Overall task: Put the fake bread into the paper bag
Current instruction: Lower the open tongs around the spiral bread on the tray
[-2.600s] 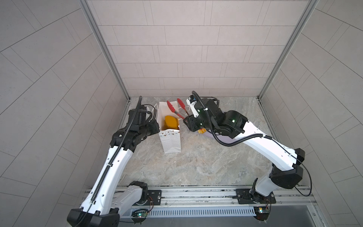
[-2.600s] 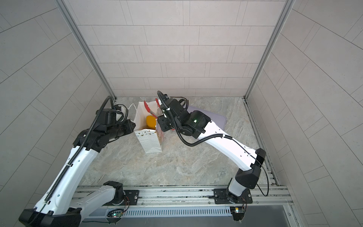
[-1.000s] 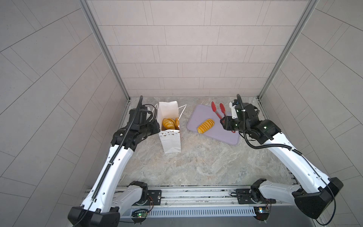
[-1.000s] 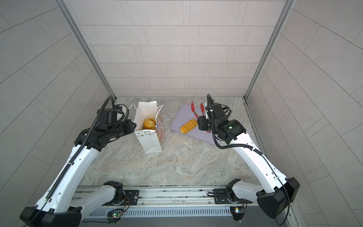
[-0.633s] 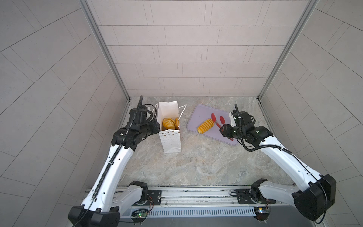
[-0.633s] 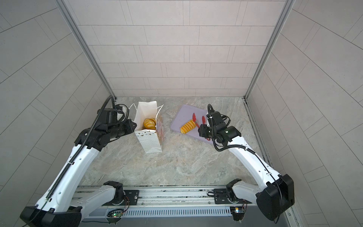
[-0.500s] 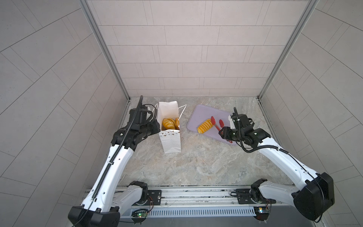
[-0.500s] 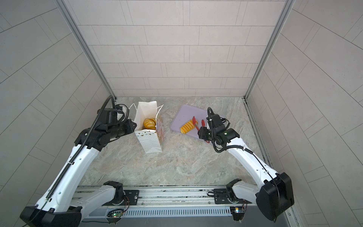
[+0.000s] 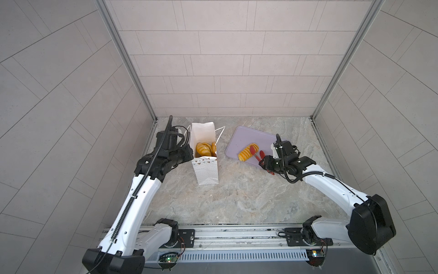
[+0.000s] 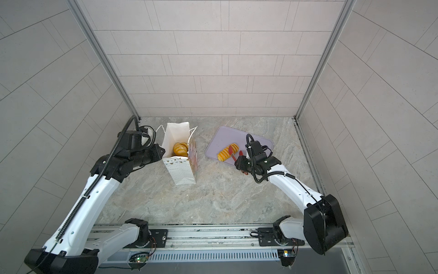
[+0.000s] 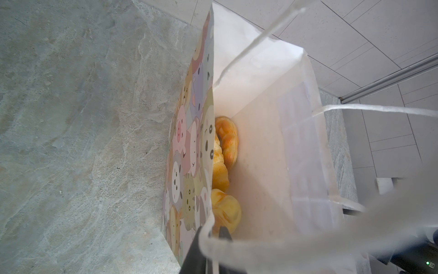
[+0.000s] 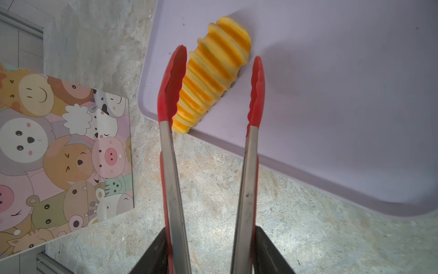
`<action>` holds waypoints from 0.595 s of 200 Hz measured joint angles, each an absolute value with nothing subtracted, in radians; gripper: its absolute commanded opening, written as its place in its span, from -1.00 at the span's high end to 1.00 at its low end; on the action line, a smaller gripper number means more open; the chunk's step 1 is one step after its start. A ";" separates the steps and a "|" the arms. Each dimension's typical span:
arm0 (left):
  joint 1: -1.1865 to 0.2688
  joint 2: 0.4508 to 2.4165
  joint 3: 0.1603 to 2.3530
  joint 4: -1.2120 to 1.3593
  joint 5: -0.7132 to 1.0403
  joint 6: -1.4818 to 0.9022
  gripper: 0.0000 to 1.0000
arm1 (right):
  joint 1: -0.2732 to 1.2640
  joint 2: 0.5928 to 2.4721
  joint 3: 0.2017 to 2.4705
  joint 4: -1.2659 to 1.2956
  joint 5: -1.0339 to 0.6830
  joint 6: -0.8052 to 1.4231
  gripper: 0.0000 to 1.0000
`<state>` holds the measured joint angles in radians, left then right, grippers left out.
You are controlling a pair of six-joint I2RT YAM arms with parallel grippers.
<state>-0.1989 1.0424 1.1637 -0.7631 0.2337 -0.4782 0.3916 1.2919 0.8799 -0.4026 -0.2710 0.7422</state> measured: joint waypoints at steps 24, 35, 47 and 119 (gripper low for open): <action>-0.199 1.042 1.163 -0.763 0.233 -0.478 0.69 | 0.392 1.320 0.881 -0.384 -0.280 0.745 -0.06; -0.199 1.042 1.162 -0.763 0.232 -0.478 0.69 | 0.392 1.332 0.883 -0.379 -0.284 0.745 -0.06; -0.199 1.042 1.161 -0.763 0.231 -0.478 0.69 | 0.392 1.342 0.884 -0.374 -0.286 0.745 -0.06; -0.199 1.042 1.160 -0.761 0.227 -0.477 0.69 | 0.392 1.426 0.955 -0.363 -0.288 0.741 -0.04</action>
<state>-0.1989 1.0420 1.1603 -0.7612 0.2268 -0.4767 0.3916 1.4258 0.9554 -0.3634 -0.2878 0.7410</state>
